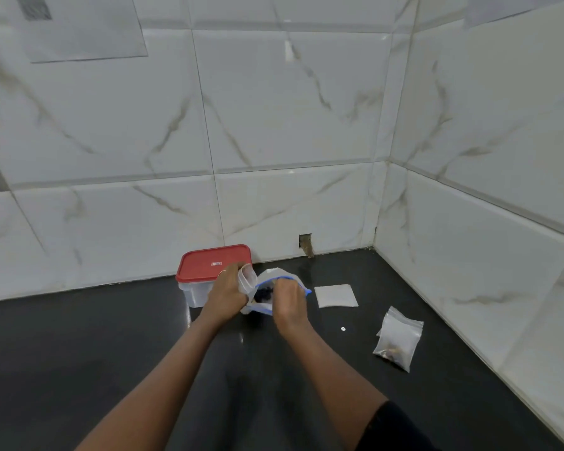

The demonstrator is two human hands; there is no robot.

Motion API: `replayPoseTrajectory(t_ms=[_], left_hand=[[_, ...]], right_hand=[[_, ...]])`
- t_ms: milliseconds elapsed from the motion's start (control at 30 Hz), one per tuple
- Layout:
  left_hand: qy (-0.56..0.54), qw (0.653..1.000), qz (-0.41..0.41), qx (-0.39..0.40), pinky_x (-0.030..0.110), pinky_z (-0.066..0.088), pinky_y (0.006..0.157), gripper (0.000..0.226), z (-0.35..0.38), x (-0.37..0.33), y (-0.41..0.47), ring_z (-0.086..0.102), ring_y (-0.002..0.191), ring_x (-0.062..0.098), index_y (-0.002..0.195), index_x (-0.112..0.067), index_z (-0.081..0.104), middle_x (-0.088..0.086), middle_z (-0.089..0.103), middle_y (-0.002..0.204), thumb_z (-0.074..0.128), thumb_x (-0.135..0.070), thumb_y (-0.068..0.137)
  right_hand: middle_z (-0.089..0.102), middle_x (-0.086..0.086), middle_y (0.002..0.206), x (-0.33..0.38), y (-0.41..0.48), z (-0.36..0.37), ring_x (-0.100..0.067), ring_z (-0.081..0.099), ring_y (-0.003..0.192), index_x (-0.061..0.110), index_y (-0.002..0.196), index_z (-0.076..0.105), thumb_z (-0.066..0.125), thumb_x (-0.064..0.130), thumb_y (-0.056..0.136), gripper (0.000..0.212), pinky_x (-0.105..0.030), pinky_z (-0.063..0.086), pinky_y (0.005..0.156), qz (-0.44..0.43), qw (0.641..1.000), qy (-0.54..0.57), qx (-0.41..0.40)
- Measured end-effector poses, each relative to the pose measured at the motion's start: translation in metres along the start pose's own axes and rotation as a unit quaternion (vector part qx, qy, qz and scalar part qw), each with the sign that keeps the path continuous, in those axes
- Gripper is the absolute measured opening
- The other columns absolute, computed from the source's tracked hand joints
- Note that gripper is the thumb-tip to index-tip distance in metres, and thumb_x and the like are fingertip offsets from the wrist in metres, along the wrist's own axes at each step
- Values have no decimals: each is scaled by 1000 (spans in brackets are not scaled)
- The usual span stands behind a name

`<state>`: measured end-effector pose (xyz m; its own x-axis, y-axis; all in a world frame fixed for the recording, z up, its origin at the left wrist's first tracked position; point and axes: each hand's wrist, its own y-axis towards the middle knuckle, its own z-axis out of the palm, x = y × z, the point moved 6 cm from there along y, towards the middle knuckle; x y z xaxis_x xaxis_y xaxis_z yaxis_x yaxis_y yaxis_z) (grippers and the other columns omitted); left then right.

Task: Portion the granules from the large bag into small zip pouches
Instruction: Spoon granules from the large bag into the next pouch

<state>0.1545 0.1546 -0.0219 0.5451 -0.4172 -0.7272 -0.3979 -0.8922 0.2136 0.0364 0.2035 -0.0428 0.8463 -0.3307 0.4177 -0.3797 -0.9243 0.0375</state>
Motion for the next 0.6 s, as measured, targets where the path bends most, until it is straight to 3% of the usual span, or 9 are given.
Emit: replayPoseTrajectory(t_ms=[33, 100, 133, 200, 267, 367, 433, 533, 600], left_hand=[[-10, 1000, 5, -14, 31, 38, 76, 37, 1, -3, 2, 51, 94, 21, 105, -9, 54, 2, 56, 102, 53, 4, 70], [-18, 1000, 1, -15, 27, 36, 72, 32, 10, -4, 1, 53, 95, 22, 105, -8, 55, 4, 58, 102, 53, 5, 75], [-19, 1000, -2, -9, 25, 36, 68, 29, 15, -1, 0, 53, 94, 22, 103, -9, 56, 2, 58, 100, 53, 3, 77], [-36, 999, -4, -9, 17, 36, 66, 22, 21, 0, -5, 53, 90, 19, 99, -14, 55, -4, 57, 93, 53, -1, 81], [-53, 999, -7, -10, 16, 36, 67, 23, 22, 1, -6, 52, 90, 16, 99, -18, 55, -9, 56, 91, 54, -4, 81], [-55, 998, -7, -4, 25, 35, 72, 28, 20, 3, -6, 54, 94, 18, 104, -17, 55, -4, 59, 97, 57, -6, 78], [-60, 998, -18, -4, 27, 36, 74, 33, 19, 6, -8, 54, 94, 18, 108, -15, 54, -1, 60, 101, 58, -8, 75], [-63, 998, -28, -10, 24, 38, 70, 26, 19, 14, -14, 53, 92, 18, 105, -17, 52, 0, 60, 100, 58, -7, 82], [-57, 998, -22, -26, 18, 36, 67, 14, 19, 18, -18, 53, 90, 16, 100, -17, 52, -5, 58, 95, 58, -16, 87]], right_hand=[[62, -10, 86, -5, -3, 0, -18, 55, 87, 2, 84, 60, 53, 5, 91, 11, -29, 41, 72, 8, 1000, 3, -2], [64, -12, 117, -10, -10, 5, -22, 60, 109, 1, 116, 61, 52, 7, 92, 26, -30, 45, 87, 15, 1000, 19, 6], [62, -13, 122, -11, -13, 7, -24, 58, 115, 2, 120, 59, 49, 4, 93, 29, -29, 44, 91, 8, 1000, 12, 6], [63, -13, 113, -17, -14, 13, -23, 58, 111, 2, 111, 61, 43, 1, 94, 26, -26, 46, 84, 16, 999, 23, 20], [61, -13, 94, -16, -15, 15, -18, 52, 92, 1, 95, 62, 43, 3, 94, 19, -18, 40, 61, 17, 999, 40, 34], [54, -12, 97, -6, -14, 24, -13, 41, 78, -2, 114, 60, 42, 8, 96, 27, -19, 37, 64, -26, 994, 82, 71], [44, -9, 93, 2, -15, 29, -16, 38, 77, 2, 114, 59, 37, 5, 97, 28, -17, 30, 59, -41, 988, 111, 95], [36, 1, 71, 2, -13, 37, -14, 36, 69, 20, 80, 46, 35, 5, 98, 26, -14, 20, 50, -25, 985, 114, 129], [28, 10, 66, -2, -13, 40, -5, 31, 56, 27, 64, 29, 33, 7, 99, 41, -14, 28, 46, 9, 983, 136, 127]])
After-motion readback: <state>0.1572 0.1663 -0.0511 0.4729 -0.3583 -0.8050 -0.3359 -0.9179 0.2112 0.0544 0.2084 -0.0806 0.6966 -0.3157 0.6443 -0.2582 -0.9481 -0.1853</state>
